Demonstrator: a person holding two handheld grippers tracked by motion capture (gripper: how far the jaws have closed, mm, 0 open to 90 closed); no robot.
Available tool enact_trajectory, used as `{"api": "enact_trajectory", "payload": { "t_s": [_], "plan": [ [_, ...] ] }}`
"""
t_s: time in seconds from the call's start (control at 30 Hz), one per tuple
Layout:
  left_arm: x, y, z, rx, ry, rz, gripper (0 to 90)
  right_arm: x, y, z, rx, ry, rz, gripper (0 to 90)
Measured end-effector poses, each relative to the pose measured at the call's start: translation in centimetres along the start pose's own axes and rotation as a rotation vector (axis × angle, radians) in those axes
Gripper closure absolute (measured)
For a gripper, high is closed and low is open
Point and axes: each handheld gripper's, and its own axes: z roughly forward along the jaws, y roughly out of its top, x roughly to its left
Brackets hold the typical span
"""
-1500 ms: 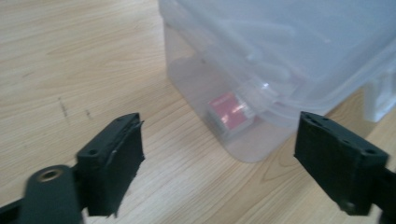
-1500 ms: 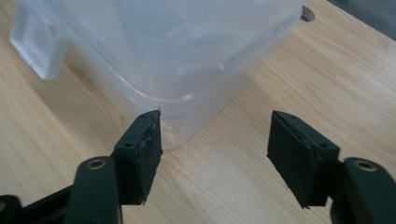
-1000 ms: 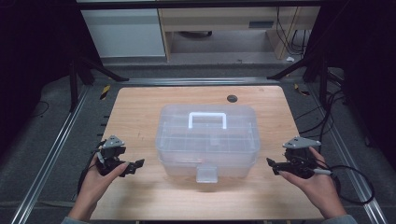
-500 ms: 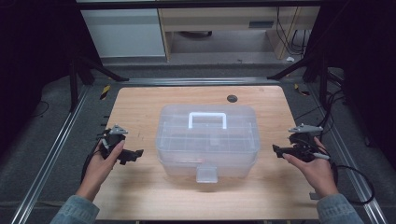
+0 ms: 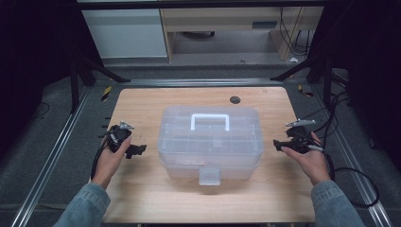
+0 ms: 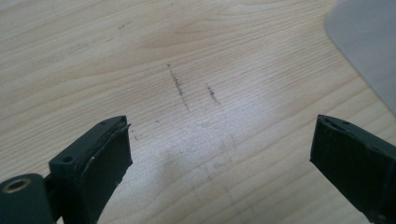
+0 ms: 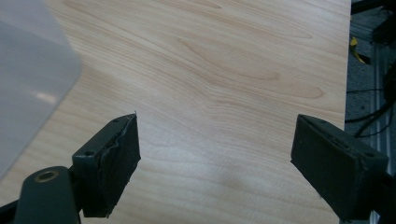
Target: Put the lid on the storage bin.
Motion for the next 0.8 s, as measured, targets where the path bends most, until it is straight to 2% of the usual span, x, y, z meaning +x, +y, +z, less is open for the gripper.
{"api": "enact_trajectory", "payload": {
  "t_s": [0.2, 0.33, 0.4, 0.43, 0.47, 0.5, 0.57, 0.67, 0.7, 0.8],
  "plan": [
    [0.3, 0.0, 2.0, 0.027, 0.026, -0.017, 4.7, -0.8, 0.0, 2.1, 0.007, 0.014, 0.076, 14.9],
    [0.5, 0.0, 2.8, 0.021, 0.031, -0.033, 4.8, -1.1, -0.1, 3.1, 0.017, 0.018, 0.107, 14.1],
    [0.8, 0.1, 3.3, 0.005, 0.029, -0.068, 4.8, -1.2, 0.0, 3.9, 0.003, 0.003, 0.122, 13.3],
    [1.0, 0.2, 3.7, -0.018, 0.029, -0.099, 4.8, -1.2, 0.1, 4.2, -0.002, 0.000, 0.128, 12.9],
    [1.0, 0.2, 3.7, -0.018, 0.029, -0.099, 4.8, -1.2, 0.1, 4.2, -0.002, 0.000, 0.128, 12.9],
    [1.3, 0.3, 4.1, -0.033, 0.042, -0.125, 4.8, -1.2, 0.1, 4.9, -0.009, -0.007, 0.144, 11.9],
    [1.4, 0.3, 4.6, -0.044, 0.047, -0.149, 4.9, -1.1, 0.1, 5.5, -0.008, -0.017, 0.150, 11.6],
    [1.5, 0.3, 5.0, -0.057, 0.044, -0.157, 4.1, -1.0, 0.0, 6.1, -0.011, -0.017, 0.162, 13.4],
    [1.5, 0.4, 5.2, -0.068, 0.061, -0.142, 4.3, -0.8, 0.0, 6.6, -0.021, -0.023, 0.178, 11.4],
    [1.5, 0.3, 5.5, -0.086, 0.072, -0.156, 2.7, -0.5, 0.0, 7.1, -0.057, -0.034, 0.186, 8.8]
  ]
}}
